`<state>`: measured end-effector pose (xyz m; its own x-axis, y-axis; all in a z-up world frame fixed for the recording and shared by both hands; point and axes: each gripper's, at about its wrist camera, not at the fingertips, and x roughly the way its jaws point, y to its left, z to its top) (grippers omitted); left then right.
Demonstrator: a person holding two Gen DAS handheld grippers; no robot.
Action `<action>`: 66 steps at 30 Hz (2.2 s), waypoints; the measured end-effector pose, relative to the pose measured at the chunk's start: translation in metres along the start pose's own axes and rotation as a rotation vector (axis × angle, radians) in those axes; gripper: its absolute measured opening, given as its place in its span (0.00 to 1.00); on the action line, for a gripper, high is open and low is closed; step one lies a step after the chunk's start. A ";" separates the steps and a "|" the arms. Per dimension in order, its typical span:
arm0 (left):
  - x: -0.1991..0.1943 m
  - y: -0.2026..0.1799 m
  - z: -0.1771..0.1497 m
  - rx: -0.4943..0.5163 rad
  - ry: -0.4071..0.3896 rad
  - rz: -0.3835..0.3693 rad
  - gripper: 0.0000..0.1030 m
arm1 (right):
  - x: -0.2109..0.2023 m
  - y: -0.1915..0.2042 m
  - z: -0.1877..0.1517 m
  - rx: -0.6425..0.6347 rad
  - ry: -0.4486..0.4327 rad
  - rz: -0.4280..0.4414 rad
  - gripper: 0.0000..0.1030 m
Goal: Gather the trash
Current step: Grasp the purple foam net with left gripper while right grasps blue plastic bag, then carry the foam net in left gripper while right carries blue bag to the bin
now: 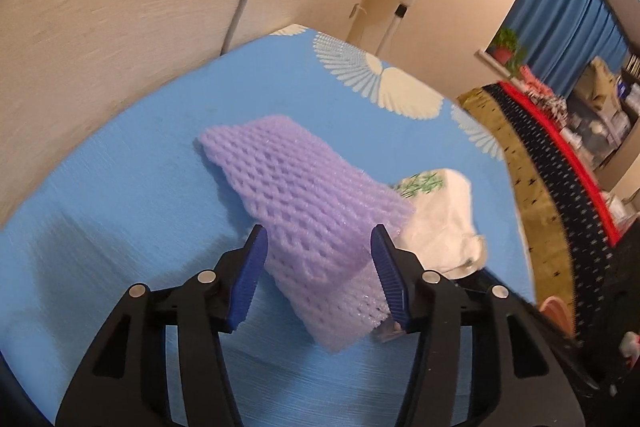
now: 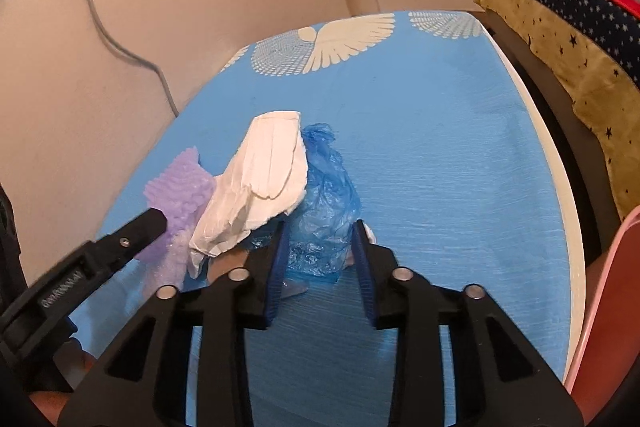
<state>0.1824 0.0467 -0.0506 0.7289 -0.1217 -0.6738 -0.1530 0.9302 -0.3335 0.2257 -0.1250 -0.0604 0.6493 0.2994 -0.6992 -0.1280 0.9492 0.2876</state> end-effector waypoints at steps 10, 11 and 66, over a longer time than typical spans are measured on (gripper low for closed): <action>-0.018 -0.005 0.006 0.050 -0.070 0.015 0.12 | -0.025 -0.006 0.004 0.009 -0.069 -0.011 0.01; -0.021 -0.005 0.007 0.055 -0.080 0.016 0.11 | -0.031 -0.007 0.004 0.010 -0.081 -0.017 0.01; -0.152 -0.099 -0.073 0.410 -0.193 -0.297 0.10 | -0.255 -0.067 -0.063 0.102 -0.342 -0.246 0.01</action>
<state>0.0385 -0.0518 0.0368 0.8163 -0.3702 -0.4434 0.3230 0.9290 -0.1808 0.0213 -0.2588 0.0573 0.8646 -0.0006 -0.5025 0.1254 0.9686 0.2146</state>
